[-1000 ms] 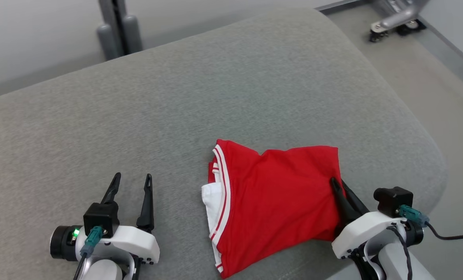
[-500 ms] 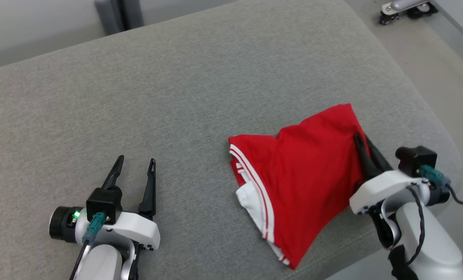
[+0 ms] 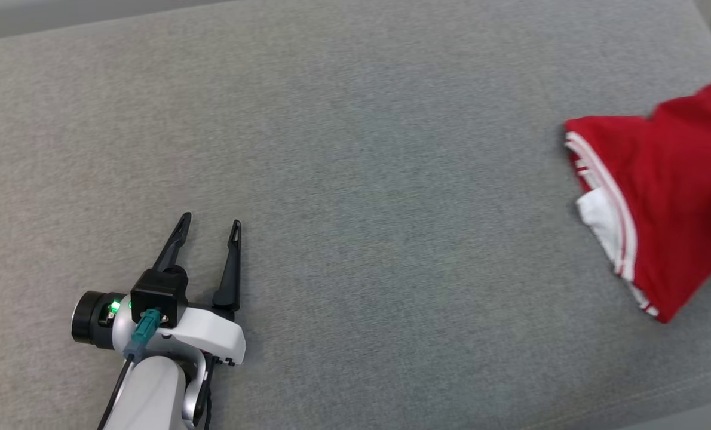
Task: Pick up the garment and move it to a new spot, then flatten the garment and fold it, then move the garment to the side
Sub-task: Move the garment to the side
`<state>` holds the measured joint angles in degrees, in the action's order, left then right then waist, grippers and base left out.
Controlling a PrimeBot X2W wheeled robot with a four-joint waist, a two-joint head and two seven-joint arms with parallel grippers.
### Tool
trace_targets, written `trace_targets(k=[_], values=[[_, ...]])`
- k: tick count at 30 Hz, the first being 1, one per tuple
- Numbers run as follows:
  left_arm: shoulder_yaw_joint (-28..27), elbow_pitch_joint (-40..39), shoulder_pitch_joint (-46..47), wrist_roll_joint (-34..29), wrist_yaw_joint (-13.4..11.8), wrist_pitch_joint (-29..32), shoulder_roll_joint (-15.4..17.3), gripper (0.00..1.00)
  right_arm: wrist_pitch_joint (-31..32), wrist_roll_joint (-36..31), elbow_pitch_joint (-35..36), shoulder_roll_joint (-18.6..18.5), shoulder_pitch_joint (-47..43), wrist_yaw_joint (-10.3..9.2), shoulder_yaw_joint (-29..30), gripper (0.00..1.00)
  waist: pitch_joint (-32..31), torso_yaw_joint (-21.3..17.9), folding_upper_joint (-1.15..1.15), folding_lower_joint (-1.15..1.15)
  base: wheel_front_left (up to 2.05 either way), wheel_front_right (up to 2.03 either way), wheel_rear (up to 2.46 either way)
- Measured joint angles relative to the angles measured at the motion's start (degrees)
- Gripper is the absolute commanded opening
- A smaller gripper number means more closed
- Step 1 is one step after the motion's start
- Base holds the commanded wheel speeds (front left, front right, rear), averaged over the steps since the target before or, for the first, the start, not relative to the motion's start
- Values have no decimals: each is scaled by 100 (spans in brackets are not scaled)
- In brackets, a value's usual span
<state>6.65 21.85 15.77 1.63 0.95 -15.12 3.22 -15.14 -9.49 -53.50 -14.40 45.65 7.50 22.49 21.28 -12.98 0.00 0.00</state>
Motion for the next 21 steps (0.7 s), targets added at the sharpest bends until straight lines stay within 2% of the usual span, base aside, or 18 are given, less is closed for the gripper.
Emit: trace_targets(k=[4,8,9,10,14,17,21], values=[[13,-5,1,-3,0,-1,-7,100,0,-767,-277,-287,125,1,845,0,52,239,0,0,0,0,0],[10,-9,1,-3,-1,-1,-11,100,1,-1491,-320,-333,236,0,1507,0,57,361,0,0,0,0,0],[9,-8,0,-3,-2,-1,-10,100,5,-1642,-334,-313,264,1,1652,42,49,371,0,0,0,0,0],[5,-8,0,-3,-2,-1,-10,100,7,-1723,-327,-269,302,1,1813,100,40,375,0,0,0,0,0],[3,7,-2,-1,-10,-1,-15,100,4,-1991,-47,-100,441,0,1983,100,-21,384,0,0,0,0,0],[-12,14,-5,19,-26,0,-22,100,2,-1785,247,-2,549,1,1530,100,-95,393,0,0,0,0,0],[-36,-7,-27,48,-60,0,-30,100,0,-1168,750,205,546,0,809,100,-198,407,0,0,0,0,0]])
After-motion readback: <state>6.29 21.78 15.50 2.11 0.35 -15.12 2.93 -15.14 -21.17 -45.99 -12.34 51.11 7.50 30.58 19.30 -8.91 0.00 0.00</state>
